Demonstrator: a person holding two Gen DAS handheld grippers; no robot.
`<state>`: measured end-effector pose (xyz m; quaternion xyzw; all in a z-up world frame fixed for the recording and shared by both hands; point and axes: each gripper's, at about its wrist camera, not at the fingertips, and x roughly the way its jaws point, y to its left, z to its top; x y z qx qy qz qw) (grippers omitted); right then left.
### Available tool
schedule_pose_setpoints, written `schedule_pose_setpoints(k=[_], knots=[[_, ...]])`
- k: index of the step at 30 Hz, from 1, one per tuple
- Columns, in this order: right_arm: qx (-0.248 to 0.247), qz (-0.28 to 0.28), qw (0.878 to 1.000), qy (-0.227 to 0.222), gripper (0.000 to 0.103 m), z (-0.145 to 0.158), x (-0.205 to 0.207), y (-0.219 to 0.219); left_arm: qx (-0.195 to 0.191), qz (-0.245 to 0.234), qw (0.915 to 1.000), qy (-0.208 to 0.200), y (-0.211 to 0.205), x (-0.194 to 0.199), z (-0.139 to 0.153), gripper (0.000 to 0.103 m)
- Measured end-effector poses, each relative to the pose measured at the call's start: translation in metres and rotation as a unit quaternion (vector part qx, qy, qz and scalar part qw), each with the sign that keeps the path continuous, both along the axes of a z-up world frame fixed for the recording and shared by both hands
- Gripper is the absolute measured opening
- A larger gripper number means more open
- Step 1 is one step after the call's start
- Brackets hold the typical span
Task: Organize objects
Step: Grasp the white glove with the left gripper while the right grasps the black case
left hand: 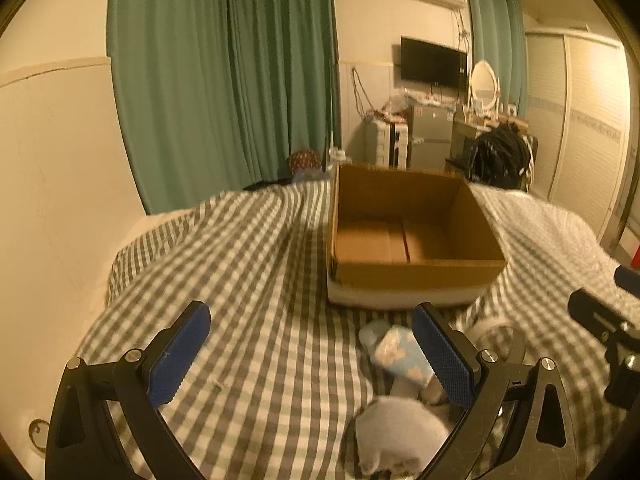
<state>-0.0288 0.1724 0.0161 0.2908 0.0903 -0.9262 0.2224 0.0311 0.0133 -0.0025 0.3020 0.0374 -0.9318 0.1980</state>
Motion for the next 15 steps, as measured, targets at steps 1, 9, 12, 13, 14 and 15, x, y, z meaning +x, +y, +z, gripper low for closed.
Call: schedule_pose_setpoints(k=[1,9,12,13,14,15], knots=[[0.002,-0.004,1.000,-0.006,0.103,-0.004,0.000,0.002,0.000,-0.001,1.0000,-0.007,0.001,-0.001,-0.004,0.103],[0.027,-0.024,0.999,-0.015,0.103,-0.023,-0.005,0.008,0.014,-0.024,0.9979,-0.059,0.013,-0.005,-0.041,0.103],[0.030,-0.027,0.999,-0.022,0.103,-0.028,-0.009,0.009,0.035,-0.045,0.9944,-0.089,0.019,-0.009,-0.060,0.103],[0.031,-0.029,0.999,-0.024,0.103,-0.029,-0.010,0.009,0.045,-0.054,0.9927,-0.097,0.021,-0.009,-0.065,0.103],[0.032,-0.030,0.999,-0.026,0.103,-0.030,-0.011,0.008,0.054,-0.064,0.9908,-0.107,0.023,-0.010,-0.070,0.103],[0.033,-0.031,0.999,-0.030,0.103,-0.032,-0.012,0.009,0.062,-0.074,0.9882,-0.119,0.027,-0.011,-0.077,0.103]])
